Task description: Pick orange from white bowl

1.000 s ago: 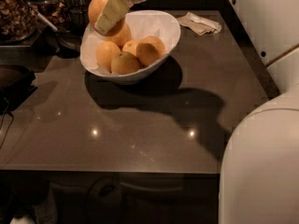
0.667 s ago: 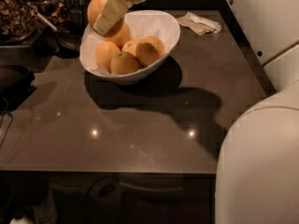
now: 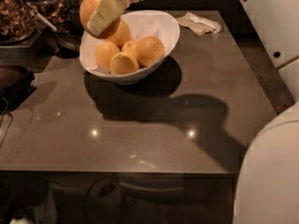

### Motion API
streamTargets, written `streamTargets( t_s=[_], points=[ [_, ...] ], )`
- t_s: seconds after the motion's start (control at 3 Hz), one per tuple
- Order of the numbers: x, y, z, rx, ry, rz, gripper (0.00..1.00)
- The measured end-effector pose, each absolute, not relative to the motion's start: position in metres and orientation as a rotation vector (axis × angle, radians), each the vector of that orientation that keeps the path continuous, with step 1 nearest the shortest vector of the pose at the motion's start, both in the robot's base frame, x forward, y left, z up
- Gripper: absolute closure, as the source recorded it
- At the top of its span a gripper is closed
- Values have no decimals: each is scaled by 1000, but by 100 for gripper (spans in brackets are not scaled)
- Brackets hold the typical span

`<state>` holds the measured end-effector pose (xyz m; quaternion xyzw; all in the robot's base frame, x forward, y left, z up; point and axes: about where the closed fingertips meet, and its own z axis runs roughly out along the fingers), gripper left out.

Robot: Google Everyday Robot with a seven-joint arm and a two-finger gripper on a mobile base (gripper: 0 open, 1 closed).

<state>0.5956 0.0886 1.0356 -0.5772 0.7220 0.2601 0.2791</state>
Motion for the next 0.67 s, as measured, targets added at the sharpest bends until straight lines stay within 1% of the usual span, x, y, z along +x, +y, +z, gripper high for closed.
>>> streamTargets(
  t_s=[0.67],
  points=[
    [558,87,1053,-1536,1944,782,100]
  ],
)
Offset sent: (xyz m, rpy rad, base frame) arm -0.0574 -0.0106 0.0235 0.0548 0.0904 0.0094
